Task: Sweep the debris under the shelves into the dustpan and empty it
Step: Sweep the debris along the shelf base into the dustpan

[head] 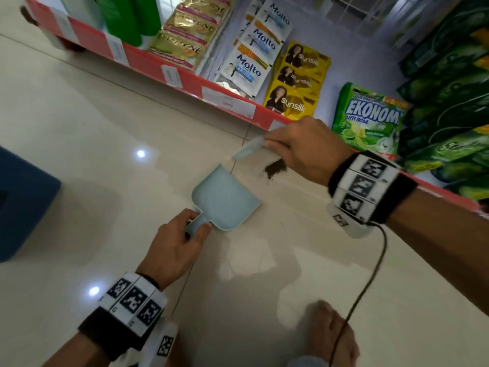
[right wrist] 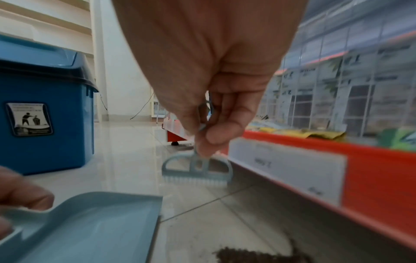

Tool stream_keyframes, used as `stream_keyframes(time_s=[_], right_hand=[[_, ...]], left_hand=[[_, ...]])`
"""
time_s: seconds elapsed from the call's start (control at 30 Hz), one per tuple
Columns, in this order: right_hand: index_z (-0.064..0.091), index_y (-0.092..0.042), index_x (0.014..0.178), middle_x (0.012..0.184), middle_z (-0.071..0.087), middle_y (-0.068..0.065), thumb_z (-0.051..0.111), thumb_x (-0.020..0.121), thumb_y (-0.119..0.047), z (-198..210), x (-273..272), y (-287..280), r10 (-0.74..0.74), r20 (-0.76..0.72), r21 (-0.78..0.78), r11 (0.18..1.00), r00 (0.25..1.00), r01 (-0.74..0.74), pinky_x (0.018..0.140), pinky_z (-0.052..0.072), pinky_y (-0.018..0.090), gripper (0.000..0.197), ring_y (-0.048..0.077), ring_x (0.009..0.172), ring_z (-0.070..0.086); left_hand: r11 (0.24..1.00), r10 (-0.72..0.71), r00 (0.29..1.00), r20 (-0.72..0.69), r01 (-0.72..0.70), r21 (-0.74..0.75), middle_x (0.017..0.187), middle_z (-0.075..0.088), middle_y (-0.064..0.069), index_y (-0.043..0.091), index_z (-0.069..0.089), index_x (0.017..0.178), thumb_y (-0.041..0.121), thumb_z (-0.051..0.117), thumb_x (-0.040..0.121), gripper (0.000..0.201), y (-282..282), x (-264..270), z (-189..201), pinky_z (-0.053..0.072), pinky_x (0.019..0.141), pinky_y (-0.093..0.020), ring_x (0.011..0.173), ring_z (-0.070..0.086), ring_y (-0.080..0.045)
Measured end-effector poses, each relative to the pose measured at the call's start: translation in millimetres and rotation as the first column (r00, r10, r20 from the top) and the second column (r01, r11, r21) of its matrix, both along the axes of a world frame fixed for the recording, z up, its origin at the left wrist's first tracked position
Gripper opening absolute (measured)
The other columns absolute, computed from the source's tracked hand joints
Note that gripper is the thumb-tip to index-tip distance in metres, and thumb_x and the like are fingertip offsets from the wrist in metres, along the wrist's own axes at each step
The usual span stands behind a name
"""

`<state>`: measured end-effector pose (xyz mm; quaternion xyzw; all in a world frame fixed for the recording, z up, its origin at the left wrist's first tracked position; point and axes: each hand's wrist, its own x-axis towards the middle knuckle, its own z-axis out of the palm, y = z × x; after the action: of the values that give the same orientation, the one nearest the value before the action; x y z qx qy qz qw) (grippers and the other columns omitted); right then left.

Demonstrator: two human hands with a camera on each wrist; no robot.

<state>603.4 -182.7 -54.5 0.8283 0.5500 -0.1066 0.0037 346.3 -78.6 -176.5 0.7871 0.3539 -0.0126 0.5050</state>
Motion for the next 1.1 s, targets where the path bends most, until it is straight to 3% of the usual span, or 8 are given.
stream_keyframes(time_s=[0.07,0.17,0.33,0.43,0.63,0.73,0.9,1.1], right_hand=[[0.069,-0.016,0.109,0.090,0.070,0.006,0.039,0.104,-0.032,-10.6,-0.7,20.8,0.064,-0.043,0.044,0.997,0.997,-0.062,0.071,0.045,0.035,0.035,0.023,0.078,0.061],[0.066,-0.017,0.122,0.105,0.072,0.006,0.042,0.104,-0.030,-33.0,0.1,34.2,0.106,-0.135,0.017,0.994,0.985,-0.105,0.083,0.048,0.038,0.033,0.023,0.090,0.064],[0.068,-0.017,0.107,0.094,0.071,0.008,0.040,0.103,-0.032,-50.4,11.6,-24.6,0.083,-0.140,-0.089,0.991,0.987,-0.096,0.075,0.048,0.041,0.032,0.029,0.087,0.064],[0.070,-0.020,0.108,0.094,0.074,0.007,0.043,0.102,-0.033,-43.6,17.9,-79.0,0.042,-0.118,-0.099,0.994,0.992,-0.054,0.072,0.049,0.040,0.030,0.029,0.084,0.066],[0.073,-0.011,0.112,0.097,0.076,0.012,0.056,0.098,-0.027,-37.4,21.7,-107.4,-0.062,-0.116,0.267,0.959,0.991,0.091,0.071,0.055,0.041,0.027,0.032,0.077,0.070],[0.070,-0.004,0.114,0.107,0.073,0.018,0.057,0.097,-0.024,-47.2,17.0,-89.2,-0.096,-0.046,0.351,0.930,0.994,0.106,0.077,0.057,0.046,0.029,0.036,0.089,0.071],[0.060,-0.012,0.117,0.110,0.067,0.015,0.043,0.103,-0.020,-64.9,10.8,-51.5,-0.250,0.115,0.086,0.967,0.962,0.241,0.080,0.054,0.043,0.024,0.037,0.096,0.067],[0.066,-0.009,0.100,0.097,0.069,0.014,0.046,0.099,-0.014,-64.4,9.1,-48.8,-0.327,0.120,0.020,0.945,0.937,0.327,0.076,0.052,0.039,0.020,0.034,0.091,0.067]], left_hand=[[1.000,0.005,1.000,0.009,-0.005,-0.008,0.060,0.060,0.002,0.026,0.058,0.089,0.036,0.059,0.095,0.012,-3.0,-6.8,0.7,0.040,0.044,-0.013,0.047,0.053,0.000],[0.999,0.043,0.999,0.004,-0.043,0.006,0.061,0.061,0.004,0.028,0.058,0.087,0.037,0.059,0.095,0.012,-5.8,-17.5,0.7,0.039,0.044,-0.013,0.049,0.054,0.002],[0.997,0.082,0.997,-0.005,-0.082,0.004,0.066,0.066,0.014,0.029,0.058,0.088,0.039,0.059,0.094,0.011,-9.1,-25.5,-2.8,0.043,0.049,-0.010,0.054,0.059,0.002],[0.997,0.071,0.998,-0.001,-0.071,0.022,0.066,0.066,0.007,0.032,0.056,0.085,0.038,0.059,0.094,0.011,-11.7,-20.1,-2.5,0.044,0.050,-0.009,0.058,0.060,0.003],[0.998,0.027,1.000,-0.013,-0.026,0.063,0.061,0.059,0.003,0.023,0.058,0.091,0.035,0.059,0.095,0.013,-21.3,10.1,10.9,0.036,0.043,-0.015,0.051,0.054,0.001],[0.998,-0.013,0.999,-0.039,0.015,0.067,0.062,0.058,0.006,0.020,0.060,0.094,0.034,0.059,0.096,0.014,-26.8,26.4,20.3,0.035,0.048,-0.023,0.049,0.051,-0.005],[0.997,-0.032,0.997,-0.069,0.037,0.071,0.063,0.057,0.006,0.017,0.060,0.094,0.031,0.060,0.096,0.015,-32.6,43.7,29.8,0.033,0.047,-0.018,0.053,0.050,-0.007],[1.000,0.003,0.999,-0.053,-0.001,0.032,0.065,0.058,0.004,0.015,0.061,0.096,0.031,0.061,0.095,0.016,-48.7,50.7,24.9,0.037,0.053,-0.027,0.058,0.053,-0.011]])
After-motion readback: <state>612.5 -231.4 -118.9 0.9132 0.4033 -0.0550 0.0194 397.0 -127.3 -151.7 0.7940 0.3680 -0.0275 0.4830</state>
